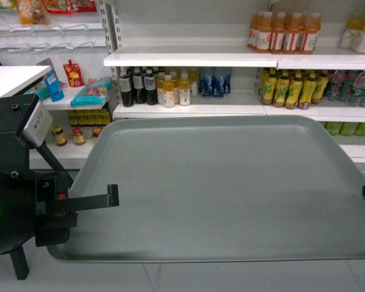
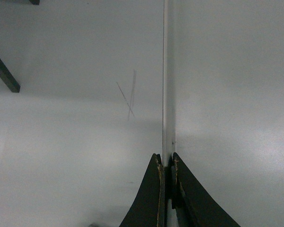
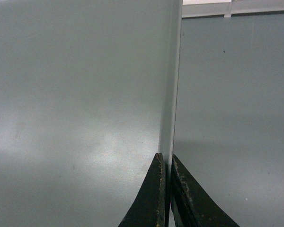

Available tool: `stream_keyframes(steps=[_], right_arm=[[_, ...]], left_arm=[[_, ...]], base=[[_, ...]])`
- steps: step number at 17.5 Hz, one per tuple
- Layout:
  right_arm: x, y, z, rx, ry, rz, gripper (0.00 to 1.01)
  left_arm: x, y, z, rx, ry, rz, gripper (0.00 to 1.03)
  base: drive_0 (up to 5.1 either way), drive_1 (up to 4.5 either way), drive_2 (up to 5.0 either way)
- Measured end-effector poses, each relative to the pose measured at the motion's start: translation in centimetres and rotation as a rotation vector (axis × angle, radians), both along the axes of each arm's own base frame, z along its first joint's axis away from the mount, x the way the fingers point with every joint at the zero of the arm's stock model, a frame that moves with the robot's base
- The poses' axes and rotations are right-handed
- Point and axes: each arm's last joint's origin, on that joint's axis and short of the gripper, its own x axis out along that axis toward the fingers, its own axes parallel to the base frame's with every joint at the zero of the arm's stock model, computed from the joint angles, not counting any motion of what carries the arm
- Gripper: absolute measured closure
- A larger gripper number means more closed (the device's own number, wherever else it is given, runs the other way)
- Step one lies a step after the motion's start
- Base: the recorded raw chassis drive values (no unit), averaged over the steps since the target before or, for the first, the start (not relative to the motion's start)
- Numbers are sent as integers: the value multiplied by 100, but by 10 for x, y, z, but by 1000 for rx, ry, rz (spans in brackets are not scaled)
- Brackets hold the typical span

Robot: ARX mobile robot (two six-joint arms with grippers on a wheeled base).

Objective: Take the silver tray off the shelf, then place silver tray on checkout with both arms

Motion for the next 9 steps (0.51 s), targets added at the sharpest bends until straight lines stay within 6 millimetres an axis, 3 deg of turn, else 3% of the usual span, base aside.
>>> stream_keyframes(steps=[7, 9], right_arm=[[0, 0, 0, 0, -1, 0, 99], [0, 0, 1, 0, -5, 0, 99]], left_arm=[[0, 0, 0, 0, 0, 0, 100], [0, 0, 0, 2, -1, 2, 100]], base=[[1, -432, 435], [0, 0, 0]])
